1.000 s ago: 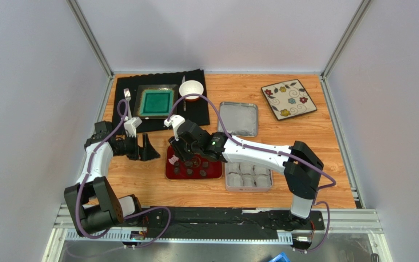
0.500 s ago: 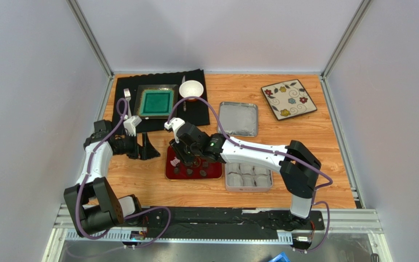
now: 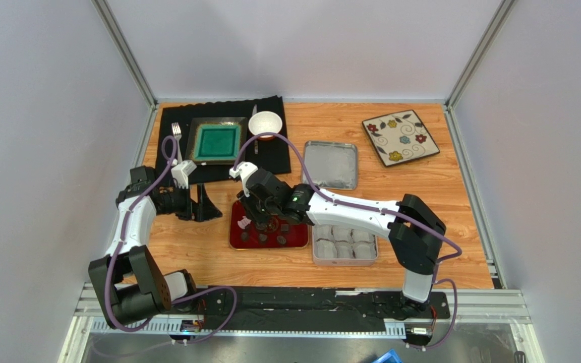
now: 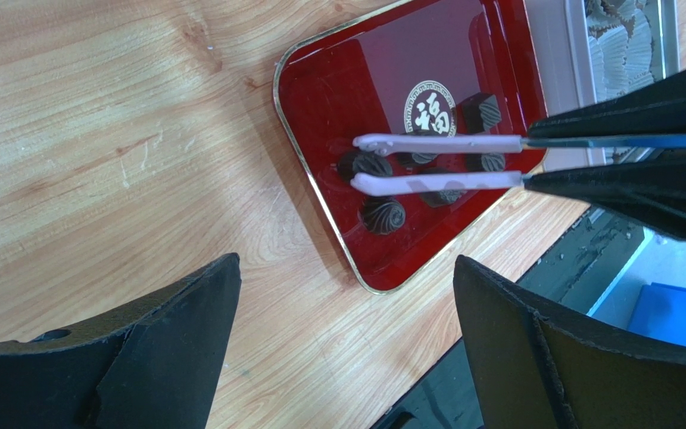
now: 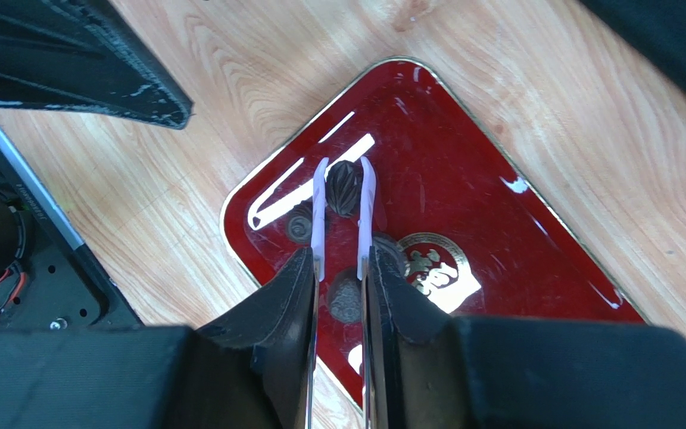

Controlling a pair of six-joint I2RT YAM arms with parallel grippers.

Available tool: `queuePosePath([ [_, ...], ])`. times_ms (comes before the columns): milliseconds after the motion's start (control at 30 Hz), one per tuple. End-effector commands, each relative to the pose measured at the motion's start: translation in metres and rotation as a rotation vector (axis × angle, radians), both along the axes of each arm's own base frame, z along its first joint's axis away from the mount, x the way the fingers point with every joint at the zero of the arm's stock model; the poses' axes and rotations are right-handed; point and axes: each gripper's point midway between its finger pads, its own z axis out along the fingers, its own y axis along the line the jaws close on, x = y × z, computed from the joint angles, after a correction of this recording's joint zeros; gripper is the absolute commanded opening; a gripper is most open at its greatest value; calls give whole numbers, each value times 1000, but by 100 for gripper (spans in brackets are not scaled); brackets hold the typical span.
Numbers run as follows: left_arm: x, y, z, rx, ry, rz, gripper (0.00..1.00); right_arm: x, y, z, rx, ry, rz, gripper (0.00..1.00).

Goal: Pack the chocolate
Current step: Pick up the fake chocolate from the plate, then place the fake chocolate in the packing box.

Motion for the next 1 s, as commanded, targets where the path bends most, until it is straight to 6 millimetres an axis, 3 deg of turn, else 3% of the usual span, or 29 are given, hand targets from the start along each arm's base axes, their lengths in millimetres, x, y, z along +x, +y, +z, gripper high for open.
queuePosePath([
  [0, 7, 1, 17, 8, -76, -21, 97, 20, -10, 46, 80, -76, -56, 8],
  [200, 7, 2, 16, 10, -66, -21, 97, 33, -44, 83, 107, -122, -122, 4],
  [333, 7, 3, 16, 18, -69, -18, 97, 28, -74, 99, 112, -137, -163, 3],
  [367, 7, 3, 16, 22, -69, -17, 97, 22, -86, 111, 126, -147, -173, 3],
  [567, 7, 3, 17, 18, -68, -15, 97, 0, -148, 99, 79, -115, -282, 3],
  [600, 8, 3, 18, 18, -68, -15, 97, -4, -161, 106, 97, -126, -304, 3],
  [667, 8, 3, 18, 16, -66, -17, 97, -12, -179, 93, 67, -107, -337, 3],
  [733, 8, 3, 18, 15, -63, -16, 97, -18, -195, 91, 75, -109, -368, 3],
  [967, 7, 3, 20, 19, -66, -17, 97, -33, -227, 86, 86, -96, -434, 4],
])
